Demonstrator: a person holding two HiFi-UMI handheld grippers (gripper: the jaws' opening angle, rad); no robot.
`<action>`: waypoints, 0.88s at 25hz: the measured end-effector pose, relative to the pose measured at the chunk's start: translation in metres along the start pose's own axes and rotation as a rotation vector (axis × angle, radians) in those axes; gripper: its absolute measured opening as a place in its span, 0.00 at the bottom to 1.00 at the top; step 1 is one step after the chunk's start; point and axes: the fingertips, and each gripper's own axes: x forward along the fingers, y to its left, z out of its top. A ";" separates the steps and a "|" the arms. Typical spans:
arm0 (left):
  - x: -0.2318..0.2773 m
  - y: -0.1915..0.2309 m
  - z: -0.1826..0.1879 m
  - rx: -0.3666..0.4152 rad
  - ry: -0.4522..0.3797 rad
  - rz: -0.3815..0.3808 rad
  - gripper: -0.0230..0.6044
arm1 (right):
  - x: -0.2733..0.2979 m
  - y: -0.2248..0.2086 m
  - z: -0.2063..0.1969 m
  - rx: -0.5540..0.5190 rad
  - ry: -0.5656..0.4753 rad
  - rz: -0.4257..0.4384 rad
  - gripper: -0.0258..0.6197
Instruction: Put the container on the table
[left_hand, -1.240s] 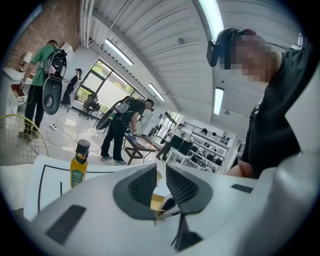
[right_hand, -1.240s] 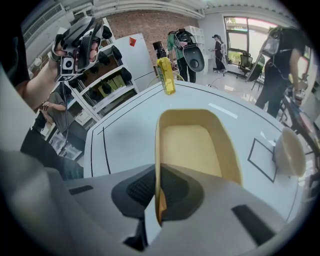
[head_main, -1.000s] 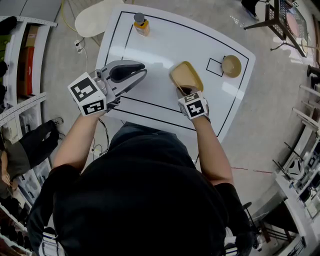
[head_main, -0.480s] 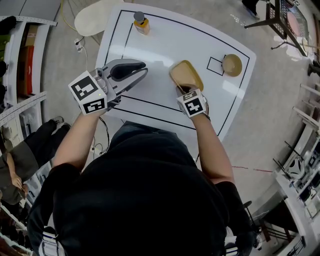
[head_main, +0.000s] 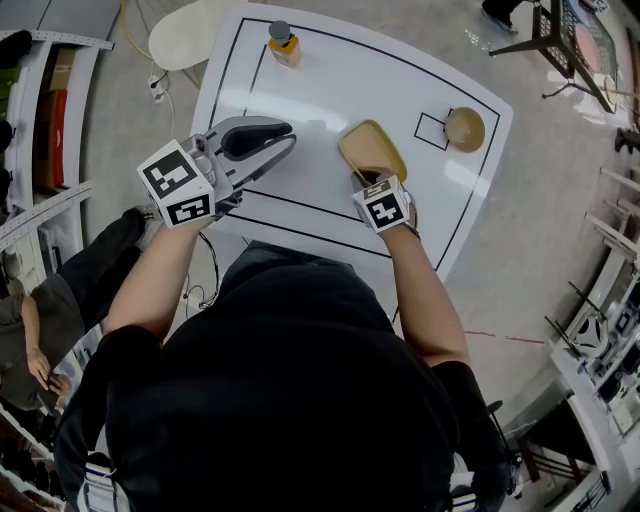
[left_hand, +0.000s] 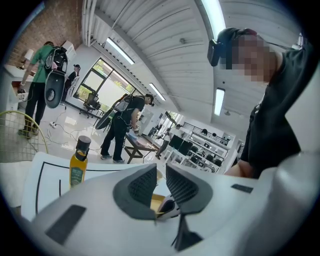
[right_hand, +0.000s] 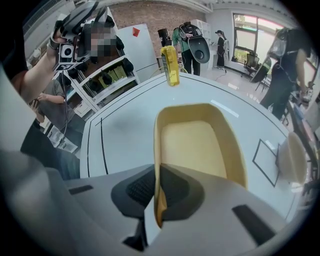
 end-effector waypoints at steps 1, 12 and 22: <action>0.000 0.000 0.000 0.000 -0.001 0.000 0.14 | 0.000 0.000 0.000 0.002 0.001 0.001 0.06; -0.001 0.000 -0.003 -0.008 -0.002 0.002 0.14 | 0.004 0.001 -0.001 -0.015 0.026 0.002 0.09; 0.001 -0.004 0.001 -0.006 -0.007 -0.002 0.14 | 0.002 0.004 -0.002 -0.015 0.027 0.018 0.14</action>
